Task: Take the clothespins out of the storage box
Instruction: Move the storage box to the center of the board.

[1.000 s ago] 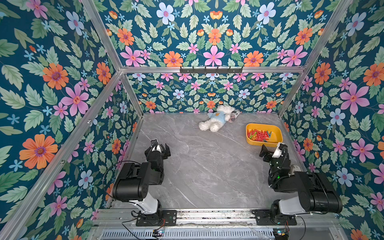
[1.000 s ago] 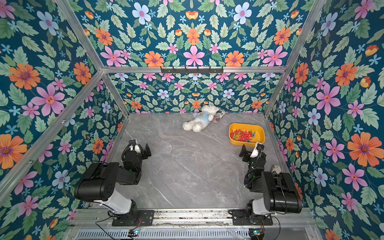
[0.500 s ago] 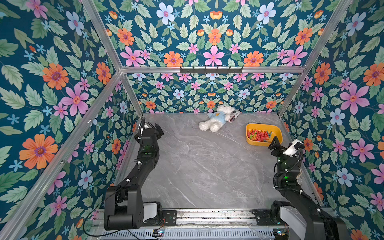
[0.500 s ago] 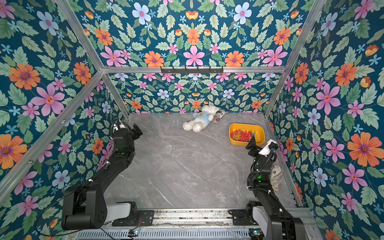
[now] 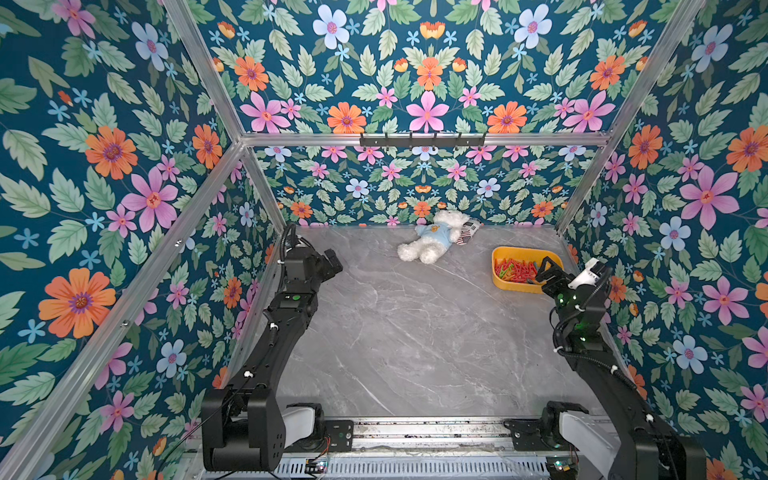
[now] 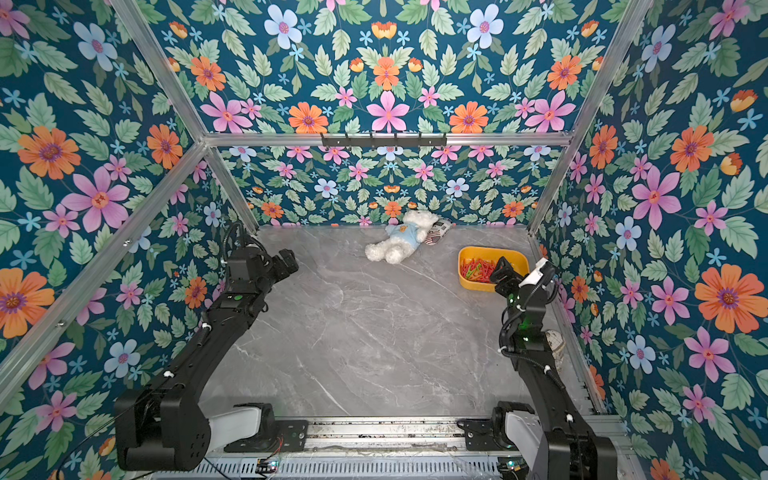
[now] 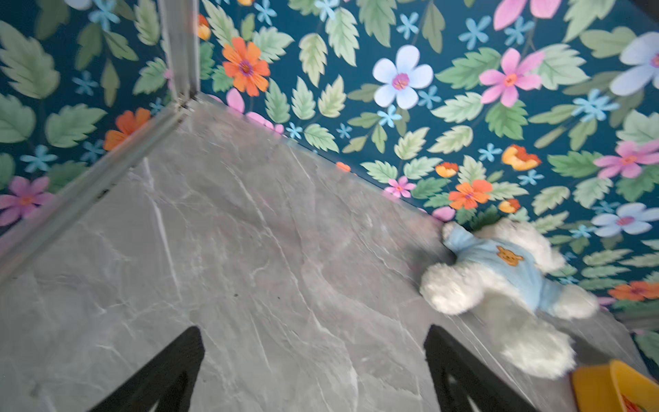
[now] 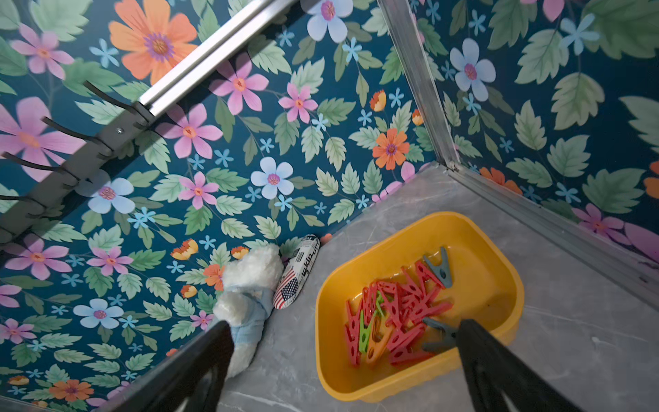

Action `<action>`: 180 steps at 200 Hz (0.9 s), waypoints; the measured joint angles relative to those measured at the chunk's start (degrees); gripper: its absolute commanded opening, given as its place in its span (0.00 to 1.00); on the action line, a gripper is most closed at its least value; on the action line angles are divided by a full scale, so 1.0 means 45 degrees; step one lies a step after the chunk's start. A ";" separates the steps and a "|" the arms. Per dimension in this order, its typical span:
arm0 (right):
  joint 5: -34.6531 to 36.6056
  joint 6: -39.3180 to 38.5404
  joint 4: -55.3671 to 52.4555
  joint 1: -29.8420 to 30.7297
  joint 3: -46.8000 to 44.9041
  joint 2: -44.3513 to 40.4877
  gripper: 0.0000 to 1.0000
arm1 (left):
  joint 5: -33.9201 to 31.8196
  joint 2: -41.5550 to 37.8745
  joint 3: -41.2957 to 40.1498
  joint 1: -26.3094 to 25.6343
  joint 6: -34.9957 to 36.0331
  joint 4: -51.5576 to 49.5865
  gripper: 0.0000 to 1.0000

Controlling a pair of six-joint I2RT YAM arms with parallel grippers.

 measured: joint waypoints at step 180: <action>-0.0539 -0.1501 -0.6130 0.2161 1.0875 1.2526 0.67 | 0.0534 0.3473 0.2769 -0.2463 -0.0083 -0.0063 1.00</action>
